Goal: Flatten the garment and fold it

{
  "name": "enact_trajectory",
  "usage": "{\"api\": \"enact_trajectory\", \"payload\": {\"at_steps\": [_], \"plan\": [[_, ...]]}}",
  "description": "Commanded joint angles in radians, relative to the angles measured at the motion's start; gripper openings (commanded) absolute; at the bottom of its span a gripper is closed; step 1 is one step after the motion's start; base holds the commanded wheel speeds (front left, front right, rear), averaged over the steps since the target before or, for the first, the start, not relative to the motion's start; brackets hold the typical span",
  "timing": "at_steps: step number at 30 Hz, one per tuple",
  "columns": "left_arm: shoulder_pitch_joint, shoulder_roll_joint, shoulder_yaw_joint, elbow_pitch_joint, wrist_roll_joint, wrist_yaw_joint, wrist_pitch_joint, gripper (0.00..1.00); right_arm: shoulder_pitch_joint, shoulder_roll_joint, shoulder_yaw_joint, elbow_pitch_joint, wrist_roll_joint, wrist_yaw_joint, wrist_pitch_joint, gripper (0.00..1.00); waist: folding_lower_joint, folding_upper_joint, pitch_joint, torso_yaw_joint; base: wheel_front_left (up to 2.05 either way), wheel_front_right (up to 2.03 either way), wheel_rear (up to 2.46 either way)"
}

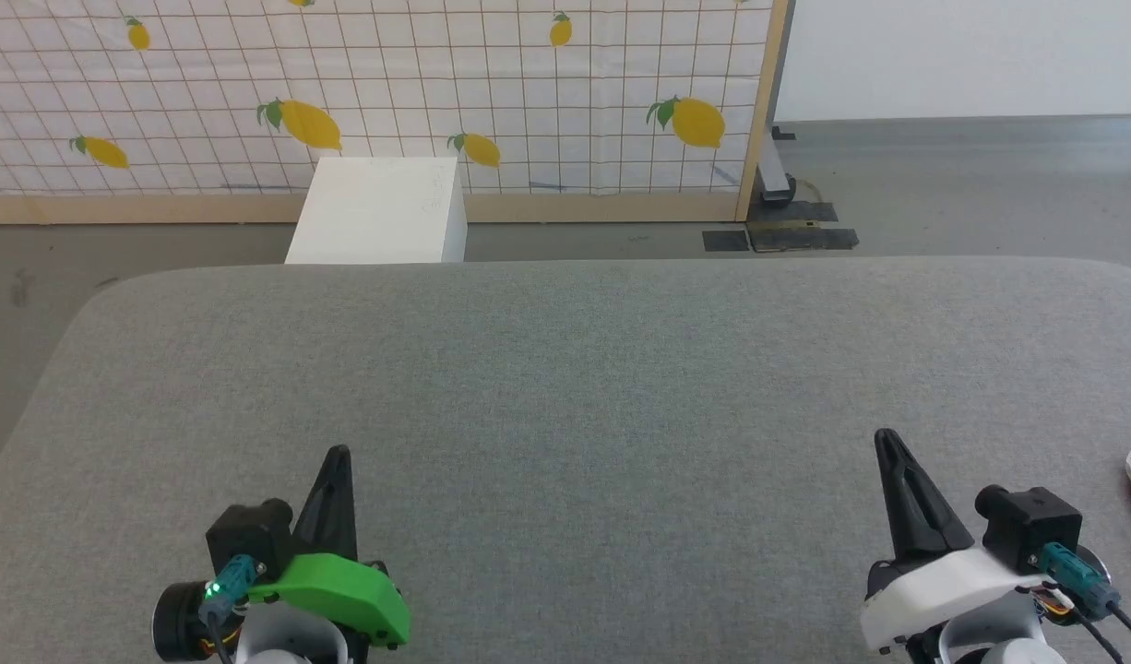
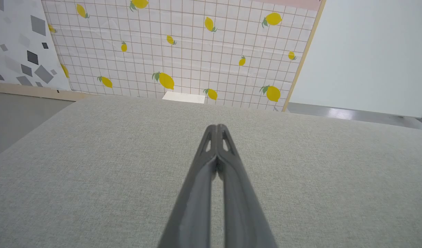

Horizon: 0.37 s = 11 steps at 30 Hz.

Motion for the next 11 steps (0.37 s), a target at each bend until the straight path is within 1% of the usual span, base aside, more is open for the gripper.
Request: {"api": "enact_trajectory", "payload": {"at_steps": [1,11], "plan": [[0.008,-0.006,0.008,-0.008,0.014,-0.005,0.005,0.00,-0.001,0.000,0.000,-0.011,-0.014,-0.001,0.008,0.00,0.0000,-0.0001,0.001,0.000,0.00,0.00,0.00],[0.010,-0.014,0.023,-0.026,0.046,-0.012,0.024,0.00,-0.001,0.000,-0.001,-0.028,-0.032,-0.001,0.026,0.00,0.0000,-0.0001,0.007,-0.003,0.00,0.00,0.00]]}}
